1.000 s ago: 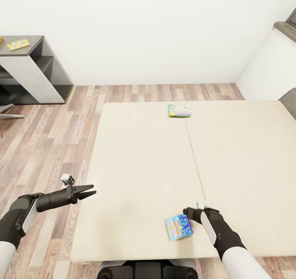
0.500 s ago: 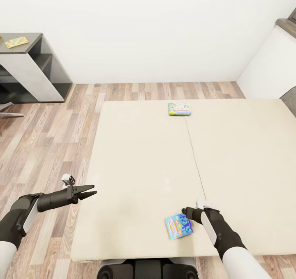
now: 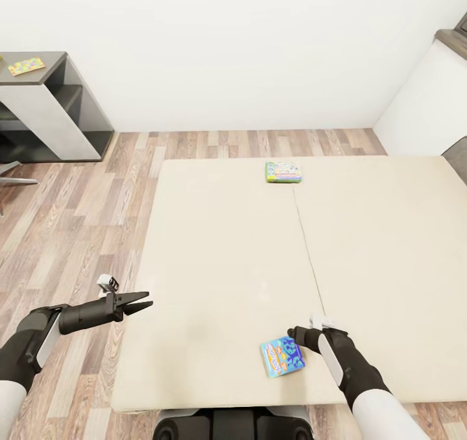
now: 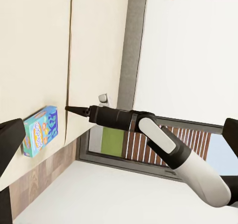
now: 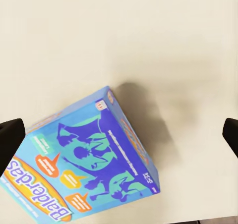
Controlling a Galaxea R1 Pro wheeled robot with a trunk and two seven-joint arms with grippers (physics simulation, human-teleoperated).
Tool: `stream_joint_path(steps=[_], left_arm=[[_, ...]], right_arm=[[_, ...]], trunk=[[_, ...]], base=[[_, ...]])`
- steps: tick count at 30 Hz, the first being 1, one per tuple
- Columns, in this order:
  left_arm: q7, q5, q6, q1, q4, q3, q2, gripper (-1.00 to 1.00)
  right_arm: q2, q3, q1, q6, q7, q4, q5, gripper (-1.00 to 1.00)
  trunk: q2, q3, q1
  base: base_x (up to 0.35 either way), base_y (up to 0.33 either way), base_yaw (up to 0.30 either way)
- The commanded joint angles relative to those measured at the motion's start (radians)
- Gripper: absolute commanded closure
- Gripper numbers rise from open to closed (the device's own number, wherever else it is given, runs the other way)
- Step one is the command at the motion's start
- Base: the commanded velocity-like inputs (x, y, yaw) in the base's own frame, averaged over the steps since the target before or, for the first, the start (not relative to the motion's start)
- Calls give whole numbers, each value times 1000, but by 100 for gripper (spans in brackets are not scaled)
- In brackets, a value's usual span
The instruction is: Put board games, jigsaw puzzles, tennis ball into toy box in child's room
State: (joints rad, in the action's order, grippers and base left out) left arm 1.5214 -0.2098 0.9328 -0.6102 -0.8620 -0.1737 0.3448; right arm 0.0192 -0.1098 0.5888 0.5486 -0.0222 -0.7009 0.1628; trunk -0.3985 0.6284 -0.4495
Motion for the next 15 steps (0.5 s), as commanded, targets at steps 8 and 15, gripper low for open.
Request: stream_joint_path(steps=[8, 15], left_arm=[[3, 0, 11, 0, 0, 0, 0, -100], [3, 1, 11, 0, 0, 1, 0, -100]], right_arm=[[-2, 2, 0, 7, 15, -1, 8, -100], [-8, 14, 1, 11, 76, 5, 4, -100]], trunk=[[-2, 1, -1], [-2, 1, -1]], base=[[0, 0, 0], [0, 0, 0]])
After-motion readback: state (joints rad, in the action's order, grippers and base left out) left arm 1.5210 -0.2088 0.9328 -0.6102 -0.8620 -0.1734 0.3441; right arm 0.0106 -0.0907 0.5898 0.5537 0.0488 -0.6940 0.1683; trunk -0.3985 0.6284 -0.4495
